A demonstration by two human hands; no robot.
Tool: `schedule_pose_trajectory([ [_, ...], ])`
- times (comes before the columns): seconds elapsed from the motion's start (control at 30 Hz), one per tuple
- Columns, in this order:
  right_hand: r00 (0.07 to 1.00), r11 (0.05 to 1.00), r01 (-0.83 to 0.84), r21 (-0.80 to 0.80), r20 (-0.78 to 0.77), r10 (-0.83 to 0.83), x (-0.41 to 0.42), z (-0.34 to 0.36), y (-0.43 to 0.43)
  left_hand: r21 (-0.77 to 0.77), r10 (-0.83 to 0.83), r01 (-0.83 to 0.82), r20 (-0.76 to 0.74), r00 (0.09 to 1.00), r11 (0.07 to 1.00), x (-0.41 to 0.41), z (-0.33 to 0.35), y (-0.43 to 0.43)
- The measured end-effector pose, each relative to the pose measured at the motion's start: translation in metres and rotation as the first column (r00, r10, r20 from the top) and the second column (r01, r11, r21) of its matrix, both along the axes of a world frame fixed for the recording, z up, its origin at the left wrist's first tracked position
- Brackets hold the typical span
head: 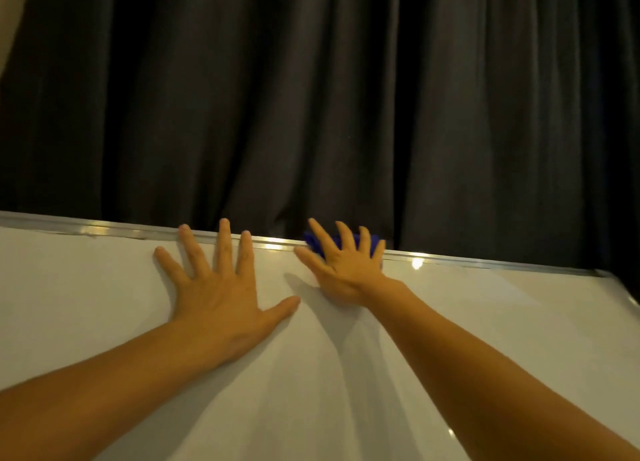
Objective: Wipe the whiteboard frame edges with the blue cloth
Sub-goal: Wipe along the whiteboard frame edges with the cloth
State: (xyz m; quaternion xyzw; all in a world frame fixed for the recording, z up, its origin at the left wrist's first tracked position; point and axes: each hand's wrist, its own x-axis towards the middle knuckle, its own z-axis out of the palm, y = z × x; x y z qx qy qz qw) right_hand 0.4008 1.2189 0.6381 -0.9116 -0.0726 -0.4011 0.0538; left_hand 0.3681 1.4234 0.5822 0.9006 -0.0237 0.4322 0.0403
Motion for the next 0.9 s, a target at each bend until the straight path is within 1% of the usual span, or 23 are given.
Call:
schedule_pose_trajectory([
  [0.07,0.996,0.993,-0.090,-0.071,0.020,0.091,0.008,-0.005,0.020,-0.008,0.013,-0.013,-0.014,1.000,1.000,0.004,0.005,-0.024],
  [0.13,0.992,0.987,-0.106,-0.121,0.048,0.113,0.011,-0.004,0.010,0.002,0.017,-0.017,-0.006,1.000,1.000,0.007,0.007,-0.036],
  [0.2,0.996,0.994,-0.038,-0.105,0.078,0.047,0.010,0.001,-0.034,0.003,0.009,-0.009,0.005,1.000,1.000,0.009,0.007,-0.041],
  [0.23,0.997,0.997,0.013,-0.070,0.077,-0.008,0.009,0.003,-0.062,0.004,0.008,-0.008,0.012,1.000,1.000,0.010,0.005,-0.042],
  [0.3,0.993,0.993,0.115,0.014,0.038,-0.115,0.006,0.006,-0.117,0.017,0.020,-0.020,0.006,1.000,1.000,0.009,0.004,-0.048],
  [0.37,0.986,0.986,0.164,0.026,0.008,-0.164,0.007,0.009,-0.139,0.013,0.040,-0.039,-0.023,0.999,0.999,0.007,0.005,-0.058],
  [0.43,0.996,0.996,0.085,-0.025,0.015,-0.085,0.015,0.011,-0.124,-0.021,0.064,-0.065,-0.052,0.997,0.998,0.003,0.009,-0.078],
  [0.5,0.998,0.989,-0.052,-0.137,0.039,0.058,0.022,0.006,-0.104,-0.055,0.058,-0.062,-0.071,0.996,0.997,0.002,0.012,-0.110],
  [0.57,0.986,0.960,-0.146,-0.240,0.049,0.162,0.024,0.003,-0.114,-0.047,0.059,-0.062,-0.063,0.996,0.997,0.006,0.009,-0.156],
  [0.6,0.981,0.949,-0.162,-0.272,0.057,0.184,0.025,0.005,-0.124,-0.037,0.068,-0.070,-0.064,0.996,0.997,0.008,0.006,-0.171],
  [0.67,0.981,0.945,-0.148,-0.292,0.079,0.178,0.027,0.008,-0.177,-0.031,0.111,-0.114,-0.080,0.991,0.993,0.011,0.002,-0.211],
  [0.73,0.979,0.947,-0.125,-0.295,0.117,0.166,0.034,0.008,-0.245,-0.075,0.152,-0.159,-0.093,0.984,0.984,0.014,0.002,-0.246],
  [0.8,0.983,0.960,-0.085,-0.266,0.137,0.125,0.040,0.007,-0.317,-0.108,0.153,-0.161,-0.083,0.985,0.981,0.013,0.004,-0.272],
  [0.9,0.996,0.983,0.006,-0.183,0.086,0.010,0.039,0.006,-0.413,-0.085,0.117,-0.125,-0.087,0.989,0.989,0.009,-0.001,-0.309],
])
